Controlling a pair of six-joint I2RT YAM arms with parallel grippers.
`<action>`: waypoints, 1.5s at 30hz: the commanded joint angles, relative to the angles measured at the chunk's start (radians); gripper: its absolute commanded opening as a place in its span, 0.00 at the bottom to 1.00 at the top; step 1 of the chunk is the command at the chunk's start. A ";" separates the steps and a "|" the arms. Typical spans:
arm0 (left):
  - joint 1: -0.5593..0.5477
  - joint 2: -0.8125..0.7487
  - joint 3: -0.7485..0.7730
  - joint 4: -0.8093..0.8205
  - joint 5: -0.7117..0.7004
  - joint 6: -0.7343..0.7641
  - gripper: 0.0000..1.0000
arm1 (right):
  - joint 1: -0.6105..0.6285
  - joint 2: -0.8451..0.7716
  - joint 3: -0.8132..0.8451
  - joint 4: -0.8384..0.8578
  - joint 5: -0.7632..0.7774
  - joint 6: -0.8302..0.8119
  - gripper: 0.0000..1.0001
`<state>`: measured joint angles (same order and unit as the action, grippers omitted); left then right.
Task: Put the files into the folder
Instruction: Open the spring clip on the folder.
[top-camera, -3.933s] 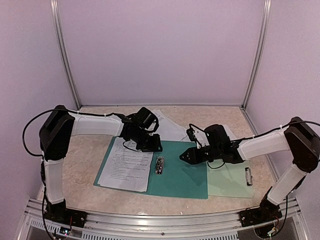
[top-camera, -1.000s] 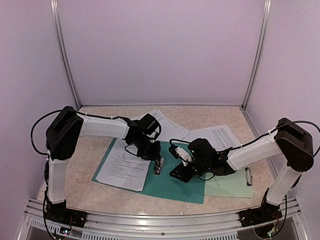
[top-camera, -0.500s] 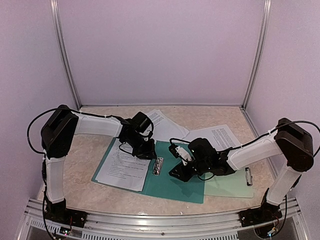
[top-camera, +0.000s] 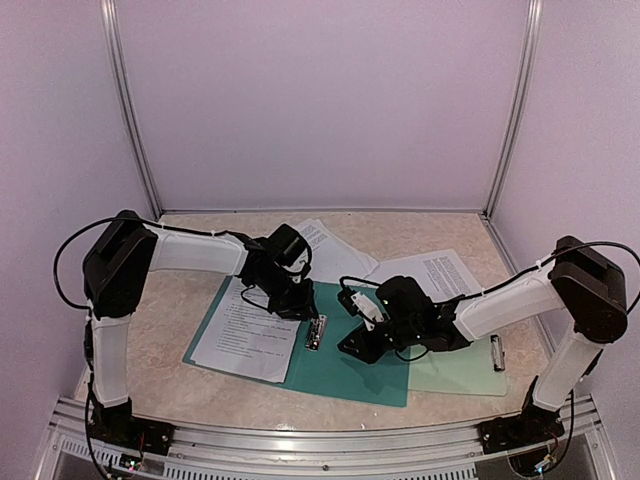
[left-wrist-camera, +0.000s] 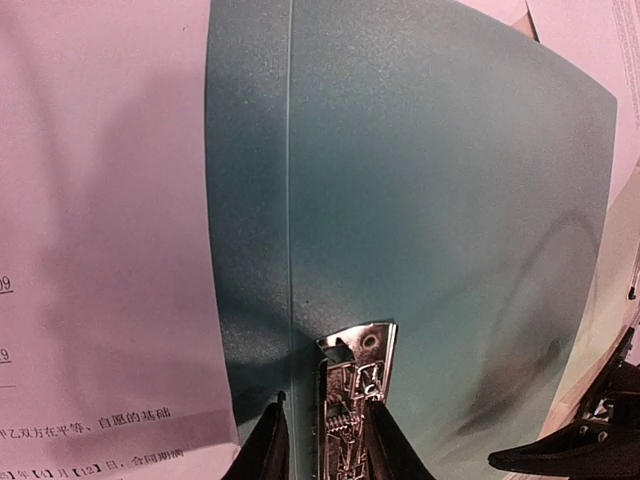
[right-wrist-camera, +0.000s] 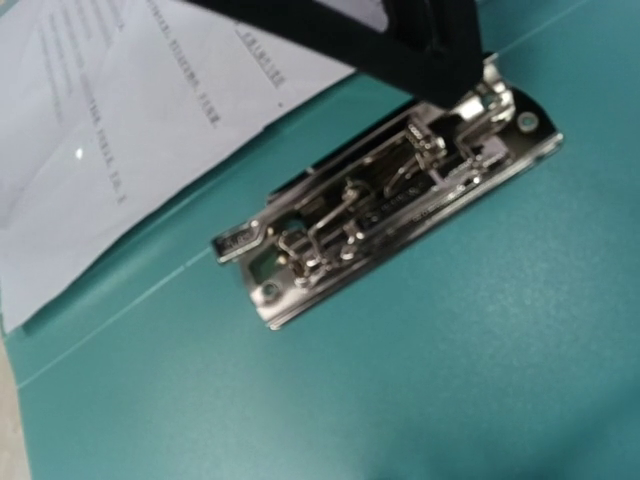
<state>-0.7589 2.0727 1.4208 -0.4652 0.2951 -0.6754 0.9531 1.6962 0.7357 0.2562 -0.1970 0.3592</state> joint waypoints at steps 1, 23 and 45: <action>-0.014 0.016 0.038 -0.047 -0.039 0.020 0.23 | 0.010 0.011 -0.013 0.005 0.009 0.006 0.19; -0.055 0.078 0.104 -0.124 -0.146 0.065 0.14 | 0.015 0.008 -0.019 0.007 0.016 0.011 0.19; -0.058 0.118 0.153 -0.124 -0.130 0.015 0.00 | 0.119 0.111 0.194 -0.115 0.166 -0.242 0.28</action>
<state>-0.8143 2.1525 1.5475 -0.5648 0.1677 -0.6357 1.0588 1.7355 0.8536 0.1902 -0.0753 0.1883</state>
